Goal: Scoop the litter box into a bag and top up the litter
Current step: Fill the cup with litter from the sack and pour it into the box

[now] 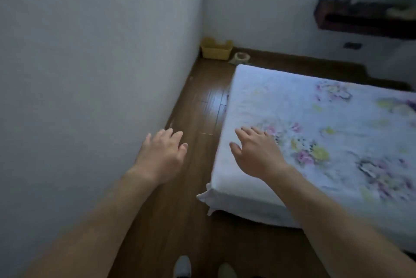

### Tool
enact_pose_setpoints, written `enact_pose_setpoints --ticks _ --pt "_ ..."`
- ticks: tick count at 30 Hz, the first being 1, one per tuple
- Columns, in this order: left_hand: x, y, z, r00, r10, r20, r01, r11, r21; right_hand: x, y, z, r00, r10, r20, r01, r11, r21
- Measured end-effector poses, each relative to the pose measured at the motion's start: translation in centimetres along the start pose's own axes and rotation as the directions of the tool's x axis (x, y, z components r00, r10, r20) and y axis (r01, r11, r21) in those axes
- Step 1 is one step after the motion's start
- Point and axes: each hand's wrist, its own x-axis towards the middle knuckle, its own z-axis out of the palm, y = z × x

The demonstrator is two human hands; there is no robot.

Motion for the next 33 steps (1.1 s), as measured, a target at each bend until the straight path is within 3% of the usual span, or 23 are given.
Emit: enact_pose_setpoints --ticks 4,9,13,16,23,33 --pt "4.8 6.9 0.7 0.94 0.334 0.064 -0.336 0.942 0.026 -5.2 6.7 -0.2 0.942 0.335 -0.034 -0.331 0.94 0.081" --pt "6.8 18.4 2.8 0.75 0.637 0.179 -0.659 0.743 0.119 -14.5 13.1 -0.1 0.758 0.652 -0.018 -0.643 0.752 0.147" --pt "5.2 29.5 5.3 0.581 0.78 0.232 -0.813 0.57 0.121 -22.1 18.6 0.1 0.592 0.804 -0.053 -0.778 0.588 0.223" --pt "3.1 37.6 6.9 0.479 0.835 0.271 -0.877 0.469 0.105 -27.3 23.1 0.6 0.493 0.867 -0.071 -0.831 0.494 0.256" --pt "-1.4 53.6 9.2 0.337 0.891 0.305 -0.941 0.323 0.099 -36.8 32.8 1.3 0.304 0.952 -0.037 -0.901 0.3 0.314" --pt "-2.7 73.3 13.4 0.139 0.933 0.331 -0.99 0.125 0.065 -43.8 46.2 0.4 0.119 0.993 -0.002 -0.942 0.114 0.316"
